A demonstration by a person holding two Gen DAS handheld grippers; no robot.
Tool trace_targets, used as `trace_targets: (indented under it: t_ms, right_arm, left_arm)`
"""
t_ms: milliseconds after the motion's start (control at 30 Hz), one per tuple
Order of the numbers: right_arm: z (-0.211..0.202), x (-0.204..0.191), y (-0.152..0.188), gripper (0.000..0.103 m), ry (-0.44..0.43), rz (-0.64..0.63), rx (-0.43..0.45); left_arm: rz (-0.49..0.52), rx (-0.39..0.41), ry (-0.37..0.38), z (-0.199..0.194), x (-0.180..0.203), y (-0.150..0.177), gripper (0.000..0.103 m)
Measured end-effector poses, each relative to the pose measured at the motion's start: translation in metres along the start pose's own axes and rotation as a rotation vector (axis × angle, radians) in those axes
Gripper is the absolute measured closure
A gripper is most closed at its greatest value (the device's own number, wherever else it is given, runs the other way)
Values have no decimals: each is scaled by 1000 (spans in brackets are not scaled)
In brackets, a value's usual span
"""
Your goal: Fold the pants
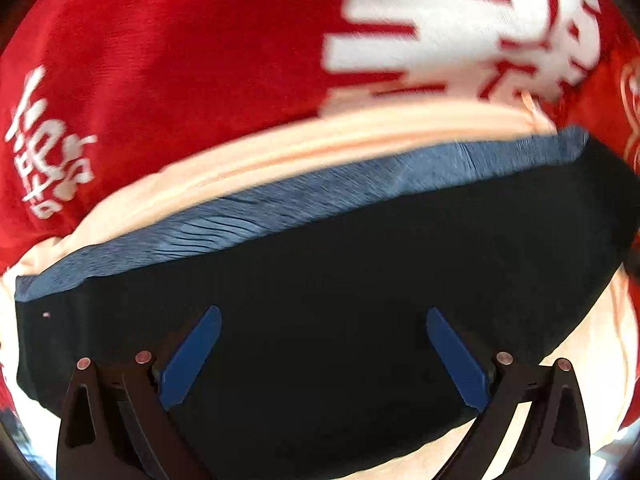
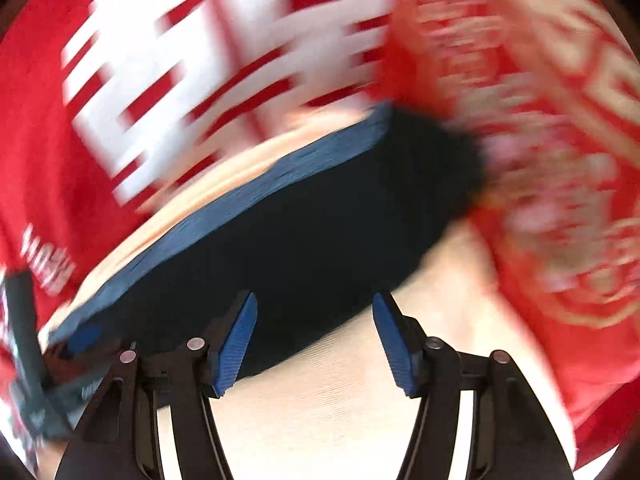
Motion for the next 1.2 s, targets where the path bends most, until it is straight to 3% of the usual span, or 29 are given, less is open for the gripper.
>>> trace_targets:
  t_ms: [33, 133, 200, 233, 300, 400, 500, 700, 800, 967, 1200]
  right_arm:
    - [-2, 16, -2, 40, 52, 21, 2]
    - [1, 46, -12, 49, 81, 81, -4]
    - [10, 58, -20, 68, 75, 96, 1]
    - [15, 60, -23, 95, 55, 96, -2]
    - [17, 63, -29, 95, 36, 94, 2]
    - [0, 52, -33, 95, 97, -28, 53]
    - [13, 56, -30, 86, 171, -88, -5]
    - [-6, 67, -17, 77, 34, 50, 12]
    - [-14, 62, 2, 67, -35, 97, -6]
    - [-5, 51, 30, 67, -98, 146, -57]
    - [8, 27, 31, 67, -144, 85, -56]
  left_arm:
    - [3, -9, -19, 5, 1, 3, 0]
    - [-29, 8, -6, 4, 1, 9, 0]
    - [-35, 6, 5, 3, 1, 11, 0]
    - [-32, 6, 3, 2, 3, 13, 0]
    - [-18, 11, -4, 0, 5, 14, 0]
    - [-9, 28, -10, -3, 11, 19, 0]
    - [-20, 24, -4, -4, 11, 21, 0]
    - [-13, 29, -3, -3, 9, 20, 0]
    - [-20, 19, -5, -2, 6, 18, 0]
    - [-14, 22, -4, 7, 0, 9, 0]
    - [-21, 25, -9, 9, -3, 7, 0]
Point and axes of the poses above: each gripper's, at about its wrist camera, not at the fingertips, and z roughly the way its jaws point, x to its right, y to its underside, the point moved 5 cm from there along z, roughly the way its jaws point, and after that the axes turned 12 degrees about -z, right-handed, at the moved point
